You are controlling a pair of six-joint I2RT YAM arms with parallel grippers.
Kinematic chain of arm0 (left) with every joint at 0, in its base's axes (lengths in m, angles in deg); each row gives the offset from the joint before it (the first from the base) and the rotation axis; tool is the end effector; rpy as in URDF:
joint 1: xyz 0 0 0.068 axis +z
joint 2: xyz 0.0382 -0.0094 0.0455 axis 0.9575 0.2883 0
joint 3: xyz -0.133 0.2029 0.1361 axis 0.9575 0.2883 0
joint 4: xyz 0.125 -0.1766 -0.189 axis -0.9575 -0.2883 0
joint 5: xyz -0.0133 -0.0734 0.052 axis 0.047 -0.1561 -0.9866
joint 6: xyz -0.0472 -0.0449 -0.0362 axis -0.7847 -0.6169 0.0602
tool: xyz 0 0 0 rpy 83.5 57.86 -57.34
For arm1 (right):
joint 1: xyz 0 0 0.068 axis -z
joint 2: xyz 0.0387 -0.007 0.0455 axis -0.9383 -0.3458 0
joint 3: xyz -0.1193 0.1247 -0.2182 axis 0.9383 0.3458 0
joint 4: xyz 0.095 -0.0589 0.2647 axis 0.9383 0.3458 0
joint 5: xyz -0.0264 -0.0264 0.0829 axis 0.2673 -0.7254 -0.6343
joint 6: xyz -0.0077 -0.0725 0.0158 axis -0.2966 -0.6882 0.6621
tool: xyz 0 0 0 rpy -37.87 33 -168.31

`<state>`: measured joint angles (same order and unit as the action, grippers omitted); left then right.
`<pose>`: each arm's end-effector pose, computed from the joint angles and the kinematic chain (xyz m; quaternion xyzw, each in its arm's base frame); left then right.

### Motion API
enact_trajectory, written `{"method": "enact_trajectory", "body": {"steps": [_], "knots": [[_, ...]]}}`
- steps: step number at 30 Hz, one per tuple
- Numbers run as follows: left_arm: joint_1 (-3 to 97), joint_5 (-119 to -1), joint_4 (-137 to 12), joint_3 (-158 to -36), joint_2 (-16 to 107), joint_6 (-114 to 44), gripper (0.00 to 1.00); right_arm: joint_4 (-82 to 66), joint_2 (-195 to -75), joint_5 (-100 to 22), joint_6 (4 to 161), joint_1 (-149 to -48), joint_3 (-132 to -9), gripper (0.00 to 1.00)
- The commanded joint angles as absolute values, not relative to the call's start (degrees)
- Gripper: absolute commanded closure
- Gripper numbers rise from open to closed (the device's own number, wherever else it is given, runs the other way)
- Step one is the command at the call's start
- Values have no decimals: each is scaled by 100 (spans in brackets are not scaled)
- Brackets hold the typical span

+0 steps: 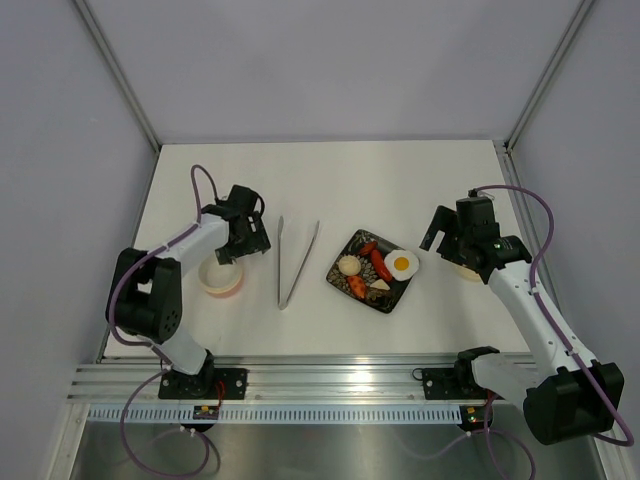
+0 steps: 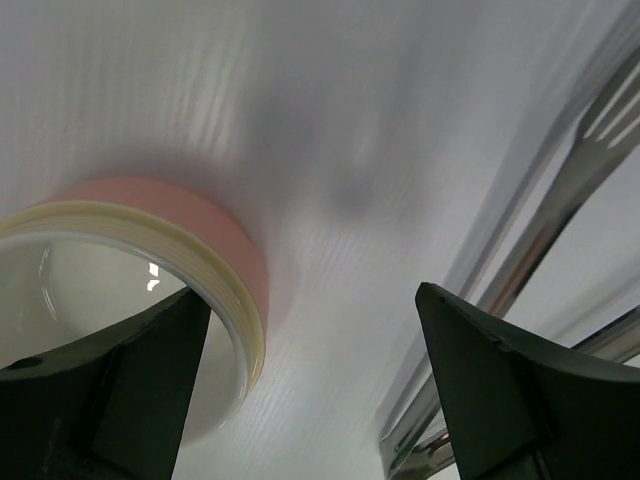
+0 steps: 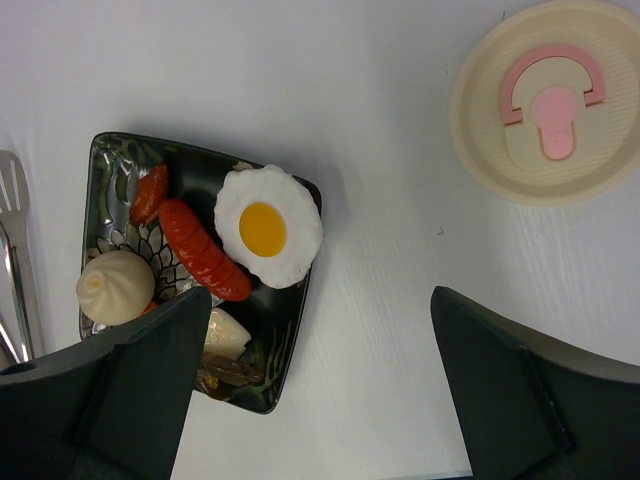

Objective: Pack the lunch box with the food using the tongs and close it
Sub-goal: Move the packing box to the center of the board, then pick up the clamp at the center of the board.

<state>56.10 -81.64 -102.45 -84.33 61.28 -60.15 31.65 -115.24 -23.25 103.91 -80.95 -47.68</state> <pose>0.3257 -0.0855 0.1625 -0.1877 0.9602 0.0234 0.2054 0.2551 0.0417 0.2672 0.1631 0.9192 0.0592 0.3536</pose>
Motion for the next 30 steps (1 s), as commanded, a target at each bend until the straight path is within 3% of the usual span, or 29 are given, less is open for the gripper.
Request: {"method": "enact_trajectory", "body": {"steps": [1, 8, 14, 21, 23, 30], "knots": [[5602, -7650, -9706, -9081, 6546, -5603, 13, 3190, -11461, -2326, 10431, -8067, -4832, 1], [5567, -7667, -9767, -9828, 7048, -5242, 13, 3330, -11355, -2203, 10413, -8076, -4859, 1], [5093, -8071, -10065, -10067, 6548, -4891, 11, 3383, -11355, -2194, 10440, -8067, -4911, 1], [4021, -8344, -10128, -9515, 5607, -4890, 6, 3348, -11416, -2247, 10492, -8067, -4938, 0], [3915, -8257, -10110, -9321, 5510, -5022, 1, 3357, -11443, -2291, 10501, -8067, -4964, 0], [3896, -7913, -9838, -8521, 5571, -5268, 1, 3392, -11338, -2291, 10475, -8067, -4947, 1]]}}
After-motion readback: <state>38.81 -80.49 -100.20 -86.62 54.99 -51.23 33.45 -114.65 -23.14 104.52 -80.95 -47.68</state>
